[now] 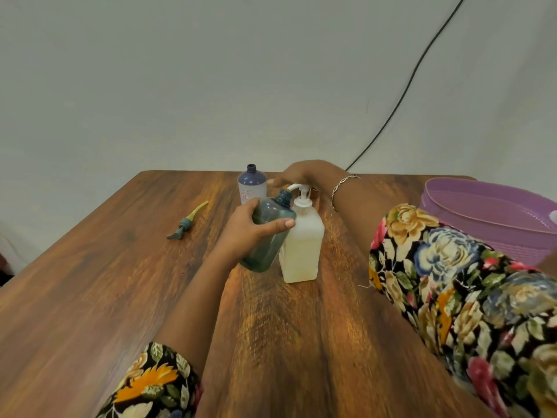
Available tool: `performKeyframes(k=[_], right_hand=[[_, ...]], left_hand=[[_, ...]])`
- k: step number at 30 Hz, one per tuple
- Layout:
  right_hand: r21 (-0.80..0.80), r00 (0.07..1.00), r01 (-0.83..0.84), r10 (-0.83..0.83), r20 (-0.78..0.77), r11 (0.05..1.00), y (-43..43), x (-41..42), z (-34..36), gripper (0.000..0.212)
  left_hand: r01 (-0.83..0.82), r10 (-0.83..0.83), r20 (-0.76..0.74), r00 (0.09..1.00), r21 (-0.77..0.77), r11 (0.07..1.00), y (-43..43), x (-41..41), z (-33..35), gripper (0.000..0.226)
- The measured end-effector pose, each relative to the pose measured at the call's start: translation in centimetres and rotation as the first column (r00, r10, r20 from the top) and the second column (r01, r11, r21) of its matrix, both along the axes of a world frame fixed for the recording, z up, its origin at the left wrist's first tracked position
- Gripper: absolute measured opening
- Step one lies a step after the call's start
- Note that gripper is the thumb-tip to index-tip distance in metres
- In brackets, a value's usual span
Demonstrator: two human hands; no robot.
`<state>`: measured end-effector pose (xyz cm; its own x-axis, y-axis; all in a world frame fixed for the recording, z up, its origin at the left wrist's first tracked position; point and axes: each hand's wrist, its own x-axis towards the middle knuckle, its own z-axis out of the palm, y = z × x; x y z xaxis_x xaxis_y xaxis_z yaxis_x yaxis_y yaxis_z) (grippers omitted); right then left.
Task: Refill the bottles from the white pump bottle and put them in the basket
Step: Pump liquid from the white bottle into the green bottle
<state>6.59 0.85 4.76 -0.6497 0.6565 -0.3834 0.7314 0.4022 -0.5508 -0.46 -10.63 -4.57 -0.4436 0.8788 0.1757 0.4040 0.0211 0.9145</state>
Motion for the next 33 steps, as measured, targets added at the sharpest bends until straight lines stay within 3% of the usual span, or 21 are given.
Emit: performKeyframes(k=[4, 7, 10, 17, 21, 25, 28, 31, 33], right_hand=[[0.139, 0.997, -0.038, 0.028, 0.074, 0.99, 0.1, -0.2, -1.3, 0.029], [0.197, 0.992, -0.057, 0.034, 0.12, 0.979, 0.1, -0.5, -1.8, 0.036], [0.174, 0.993, -0.038, 0.018, 0.117, 0.984, -0.1, -0.6, -1.9, 0.043], [0.028, 0.998, 0.039, -0.037, -0.05, 0.999, 1.6, -0.1, -1.0, 0.058], [0.077, 1.0, 0.027, -0.027, -0.007, 0.997, 1.5, -0.4, -1.5, 0.036], [0.077, 1.0, 0.026, -0.026, -0.001, 0.997, 1.4, -0.5, -2.0, 0.04], [0.204, 0.997, 0.045, -0.056, 0.048, 0.978, 1.9, -1.0, -2.6, 0.03], [0.333, 0.994, 0.033, -0.066, 0.09, 0.942, 2.3, -1.4, -3.4, 0.036], [0.266, 0.996, 0.026, -0.046, 0.07, 0.964, 2.5, -1.4, -3.2, 0.037]], left_hand=[[0.001, -0.001, -0.001, 1.0, -0.009, 1.0, -0.3, 0.1, -0.6, 0.072], [0.014, -0.014, 0.006, 1.0, -0.013, 1.0, -0.2, -0.1, -0.6, 0.075], [0.021, -0.021, 0.001, 1.0, -0.023, 1.0, -0.1, -0.1, -0.5, 0.076], [0.045, -0.045, 0.013, 0.999, -0.014, 0.999, -0.3, -0.1, -0.3, 0.074], [0.042, -0.041, 0.019, 0.999, -0.008, 0.999, -0.4, -0.4, -0.5, 0.082], [0.06, -0.06, 0.026, 0.998, 0.007, 0.998, -0.2, -0.2, -0.5, 0.077], [0.055, -0.055, 0.025, 0.998, 0.005, 0.998, 0.0, -0.3, -0.4, 0.068], [0.044, -0.044, 0.016, 0.999, -0.019, 0.999, 0.1, -0.3, -0.6, 0.055], [0.047, -0.047, -0.007, 0.999, -0.033, 0.998, 0.2, -0.2, -0.4, 0.049]])
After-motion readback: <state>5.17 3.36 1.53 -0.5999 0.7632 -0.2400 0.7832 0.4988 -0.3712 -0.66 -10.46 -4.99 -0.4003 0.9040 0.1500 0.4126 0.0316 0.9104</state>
